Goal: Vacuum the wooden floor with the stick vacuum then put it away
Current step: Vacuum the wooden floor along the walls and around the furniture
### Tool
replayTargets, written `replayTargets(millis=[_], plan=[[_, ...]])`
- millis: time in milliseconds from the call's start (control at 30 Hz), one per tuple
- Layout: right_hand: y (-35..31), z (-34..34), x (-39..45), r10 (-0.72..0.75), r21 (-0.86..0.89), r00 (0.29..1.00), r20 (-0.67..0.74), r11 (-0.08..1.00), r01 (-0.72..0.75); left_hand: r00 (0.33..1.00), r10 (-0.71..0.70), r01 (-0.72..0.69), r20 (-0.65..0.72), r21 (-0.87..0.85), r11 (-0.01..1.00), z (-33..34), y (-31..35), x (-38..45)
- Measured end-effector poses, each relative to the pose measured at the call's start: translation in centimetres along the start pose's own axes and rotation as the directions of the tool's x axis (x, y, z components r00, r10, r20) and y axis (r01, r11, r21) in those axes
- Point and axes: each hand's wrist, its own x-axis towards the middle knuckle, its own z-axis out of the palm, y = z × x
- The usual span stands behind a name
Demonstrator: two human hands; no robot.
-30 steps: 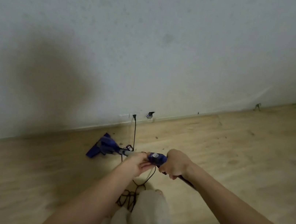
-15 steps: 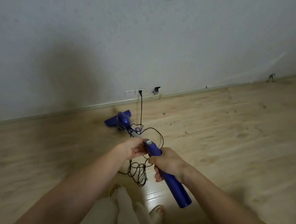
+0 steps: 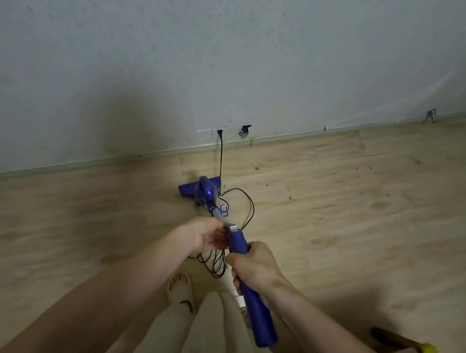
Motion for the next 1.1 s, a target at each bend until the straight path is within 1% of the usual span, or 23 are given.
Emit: replayTargets(millis=[100,167,200,267,367,433,500,633,800,900,967,1100], plan=[[-0.7,1.5,1.2,-0.004,0.048,1.000,0.019,0.999,0.003,0.999,0.012,-0.015,-0.046,-0.063,0.998,-0.9,0.9,0.6],[-1.1,1.7,1.5,0.021,0.131,0.996,0.090,0.991,-0.033,0.999,0.017,-0.021,-0.044,-0.091,0.996,-1.7,1.7,0.5],[-1.2,1.5,1.3,0.036,0.153,0.991,0.132,0.987,-0.056,0.999,0.020,-0.022,-0.030,-0.102,0.995,-2.1,2.1,0.3],[-1.2,0.8,0.6,0.041,0.118,0.985,0.167,0.991,-0.062,0.998,0.041,-0.036,0.037,-0.126,0.991,-2.8,2.5,-0.2],[-0.6,0.3,-0.7,-0.005,0.057,0.998,0.062,0.998,0.002,0.987,0.045,-0.035,0.153,-0.072,0.997,-3.1,2.3,-1.3],[-0.3,0.6,-1.6,-0.031,0.046,0.999,0.009,0.998,0.031,0.982,0.036,-0.030,0.186,-0.036,0.999,-2.9,1.7,-1.8],[0.0,1.1,-2.4,-0.026,0.014,1.000,-0.012,1.000,0.026,0.979,0.019,-0.017,0.202,-0.013,1.000,-3.0,1.2,-1.9],[-0.3,2.5,-2.0,-0.008,-0.019,0.999,-0.046,1.000,0.007,0.984,0.043,-0.051,0.175,0.042,0.998,-3.5,1.2,-1.4],[-1.9,3.7,1.1,-0.026,-0.039,0.997,-0.072,0.999,0.023,0.987,0.103,-0.102,0.122,-0.010,0.995,-3.9,2.8,-0.5],[-2.7,3.6,2.8,-0.036,-0.049,0.995,-0.097,0.998,0.032,0.987,0.138,-0.137,0.085,-0.013,0.990,-3.4,4.1,0.0],[-2.6,3.2,3.7,-0.047,-0.047,0.992,-0.113,0.998,0.042,0.984,0.156,-0.159,0.086,0.021,0.987,-3.0,4.7,0.3],[-0.8,1.8,3.9,-0.060,-0.051,0.988,-0.145,0.997,0.053,0.976,0.169,-0.184,0.136,0.108,0.977,-1.2,4.3,0.5]])
